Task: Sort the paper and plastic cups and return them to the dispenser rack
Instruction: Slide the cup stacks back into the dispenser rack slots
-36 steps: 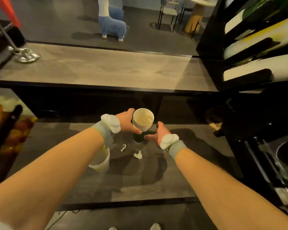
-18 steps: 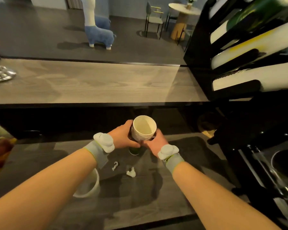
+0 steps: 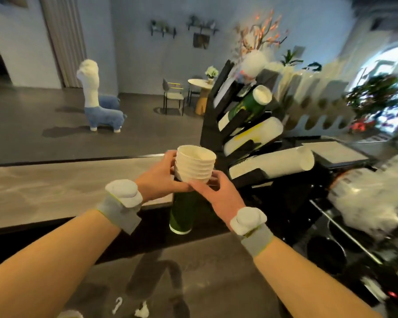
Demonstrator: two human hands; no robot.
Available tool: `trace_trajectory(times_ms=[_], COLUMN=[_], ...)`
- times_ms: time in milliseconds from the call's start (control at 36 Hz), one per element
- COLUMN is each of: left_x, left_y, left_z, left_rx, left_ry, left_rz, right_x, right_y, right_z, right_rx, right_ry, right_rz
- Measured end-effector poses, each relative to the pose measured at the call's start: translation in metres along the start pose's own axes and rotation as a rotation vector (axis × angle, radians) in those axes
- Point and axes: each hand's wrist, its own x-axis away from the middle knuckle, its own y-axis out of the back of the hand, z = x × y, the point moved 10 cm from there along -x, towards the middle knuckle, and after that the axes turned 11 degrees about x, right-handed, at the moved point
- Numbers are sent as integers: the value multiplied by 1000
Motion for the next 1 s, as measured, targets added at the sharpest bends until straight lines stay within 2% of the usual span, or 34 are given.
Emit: trace_trajectory(times_ms=[250,361,500,556,667,722,833,917,1000], left_x=[-42,-65,-88,-93,-107,-112,-138,-164,-185], left_y=[-7,-24,-47,-43,-44,-50,-55,-52,-58], left_z=[-116,-144,-156,-158,-174,-175,-188,-194,-203], left_rx=[552,749,817,702,203,117,-64,-251,-362], left_ry=[-167,-183,-164,-196,-317,-344,-405,-367,-350], left_rz=[-61,-92,-30,-68,-109,-82,-145,-250,-280], right_x=[6,17,29,30,24,25,13,1,-15], right_y=[99,150,205,223,270,287,324,344,357], right_z=[20,21,27,30,48,62,94,118,142], right_rx=[174,152,78,9,0,33,215,324,486], right_ry=[57,72,62,59,77,86,116,134,161], right_rz=[-90,-237,-386,-411,-482,-514,-577,-621,-658])
